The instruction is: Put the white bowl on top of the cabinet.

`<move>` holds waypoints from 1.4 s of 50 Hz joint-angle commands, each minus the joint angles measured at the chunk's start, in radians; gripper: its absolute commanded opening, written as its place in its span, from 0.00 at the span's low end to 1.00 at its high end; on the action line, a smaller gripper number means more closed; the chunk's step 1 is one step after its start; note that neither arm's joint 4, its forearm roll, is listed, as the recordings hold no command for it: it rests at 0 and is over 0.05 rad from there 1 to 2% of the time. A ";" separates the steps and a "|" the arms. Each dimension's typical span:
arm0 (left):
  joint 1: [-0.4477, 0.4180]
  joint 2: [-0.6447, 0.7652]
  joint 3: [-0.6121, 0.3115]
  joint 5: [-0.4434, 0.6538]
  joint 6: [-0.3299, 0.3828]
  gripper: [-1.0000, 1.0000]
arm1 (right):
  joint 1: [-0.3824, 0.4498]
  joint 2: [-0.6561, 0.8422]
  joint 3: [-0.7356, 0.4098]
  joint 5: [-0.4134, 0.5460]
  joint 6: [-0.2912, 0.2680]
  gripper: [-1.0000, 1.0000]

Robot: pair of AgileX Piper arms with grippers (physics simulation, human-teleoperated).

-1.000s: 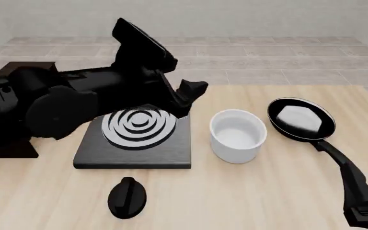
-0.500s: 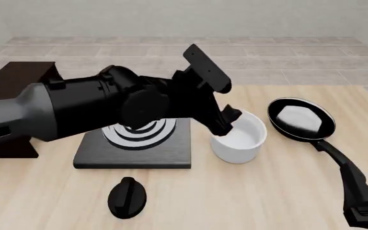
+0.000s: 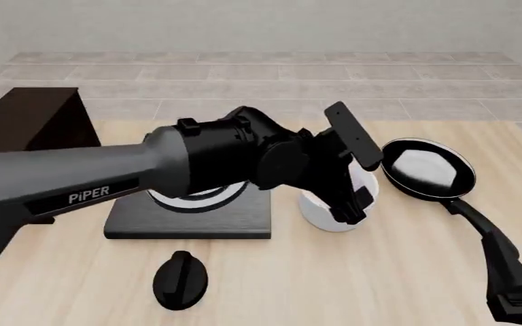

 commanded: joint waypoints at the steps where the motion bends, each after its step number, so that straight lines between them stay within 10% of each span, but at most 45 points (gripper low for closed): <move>1: -0.020 0.068 -0.050 0.065 0.013 1.00 | 0.000 0.000 0.000 0.004 0.003 1.00; 5: -0.032 0.074 -0.065 0.076 -0.036 1.00 | -0.001 0.000 0.000 0.005 0.003 1.00; 29: 0.100 0.195 -0.057 0.058 0.213 1.00 | 0.001 0.000 0.000 0.005 0.002 1.00; 70: 0.069 0.354 -0.165 0.114 0.212 1.00 | 0.001 0.000 0.000 0.006 0.004 1.00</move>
